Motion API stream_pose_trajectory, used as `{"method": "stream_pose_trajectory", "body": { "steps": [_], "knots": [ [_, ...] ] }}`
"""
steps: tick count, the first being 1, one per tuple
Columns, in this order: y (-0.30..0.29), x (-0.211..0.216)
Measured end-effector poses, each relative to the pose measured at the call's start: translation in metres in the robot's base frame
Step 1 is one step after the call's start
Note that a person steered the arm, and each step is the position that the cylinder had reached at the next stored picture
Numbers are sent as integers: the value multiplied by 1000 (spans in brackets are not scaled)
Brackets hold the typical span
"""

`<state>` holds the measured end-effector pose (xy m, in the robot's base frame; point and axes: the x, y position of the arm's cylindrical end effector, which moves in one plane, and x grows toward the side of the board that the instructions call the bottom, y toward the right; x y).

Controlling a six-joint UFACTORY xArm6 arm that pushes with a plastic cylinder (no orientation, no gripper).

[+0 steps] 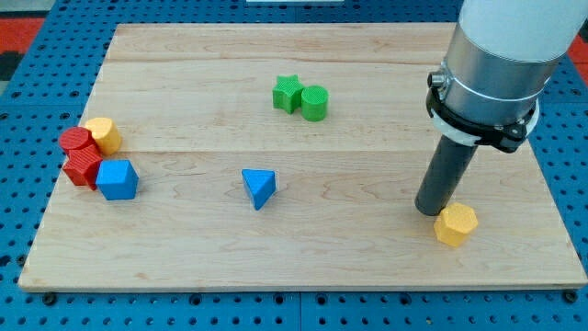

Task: Nudge the yellow heart a bit down

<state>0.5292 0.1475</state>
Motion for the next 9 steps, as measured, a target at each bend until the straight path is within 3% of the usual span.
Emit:
{"method": "stream_pose_trajectory", "body": {
  "steps": [2, 3, 6, 9],
  "knots": [
    [17, -2],
    [-20, -43],
    [-119, -73],
    [-160, -108]
  ]
}}
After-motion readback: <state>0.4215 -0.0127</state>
